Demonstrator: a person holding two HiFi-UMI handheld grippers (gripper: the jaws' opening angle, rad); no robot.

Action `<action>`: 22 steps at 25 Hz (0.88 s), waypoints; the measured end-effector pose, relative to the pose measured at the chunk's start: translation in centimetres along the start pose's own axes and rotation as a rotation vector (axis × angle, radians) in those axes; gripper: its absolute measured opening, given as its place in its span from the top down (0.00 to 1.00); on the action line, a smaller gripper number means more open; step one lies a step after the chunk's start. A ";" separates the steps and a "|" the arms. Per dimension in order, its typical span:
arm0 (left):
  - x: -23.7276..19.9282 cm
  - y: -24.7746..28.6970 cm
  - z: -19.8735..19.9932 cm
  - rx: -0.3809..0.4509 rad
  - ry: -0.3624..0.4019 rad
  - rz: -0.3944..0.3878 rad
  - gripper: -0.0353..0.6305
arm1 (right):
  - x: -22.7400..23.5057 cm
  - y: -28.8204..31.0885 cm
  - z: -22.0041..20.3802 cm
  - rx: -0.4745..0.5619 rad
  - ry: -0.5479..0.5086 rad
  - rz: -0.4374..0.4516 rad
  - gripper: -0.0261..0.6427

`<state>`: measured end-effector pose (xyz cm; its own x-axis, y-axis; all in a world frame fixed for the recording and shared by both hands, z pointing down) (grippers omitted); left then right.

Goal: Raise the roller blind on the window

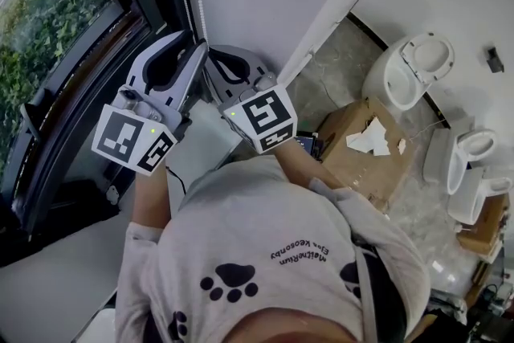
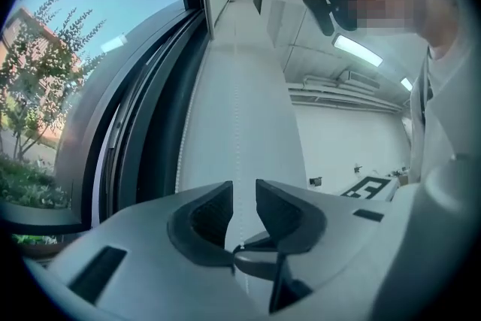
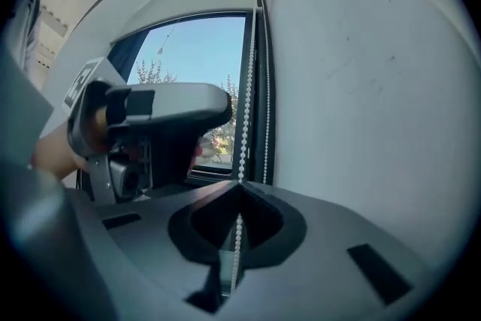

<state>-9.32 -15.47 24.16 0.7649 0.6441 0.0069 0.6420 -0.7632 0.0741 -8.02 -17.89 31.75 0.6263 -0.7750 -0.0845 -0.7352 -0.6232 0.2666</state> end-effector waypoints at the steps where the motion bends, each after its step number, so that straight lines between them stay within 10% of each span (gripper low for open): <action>1: 0.0 0.1 0.2 -0.001 0.006 -0.002 0.79 | 0.0 0.1 -0.4 -0.003 0.000 0.000 0.95; 22: -1.0 2.4 3.1 -0.044 0.068 -0.030 0.88 | -1.4 1.8 -6.1 -0.076 -0.056 0.027 0.95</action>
<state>-8.42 -18.13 21.27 0.7392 0.6697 0.0712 0.6604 -0.7415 0.1187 -8.68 -17.31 38.21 0.5896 -0.7972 -0.1295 -0.7282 -0.5941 0.3417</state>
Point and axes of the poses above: the fingertips, and each gripper's own axes: y forward along the fingers, x to its right, z out of its top, the point moved 1 cm from there along -y, backward along the fingers, and after that the axes turned 13 degrees about -x, right-handed, at the moved point
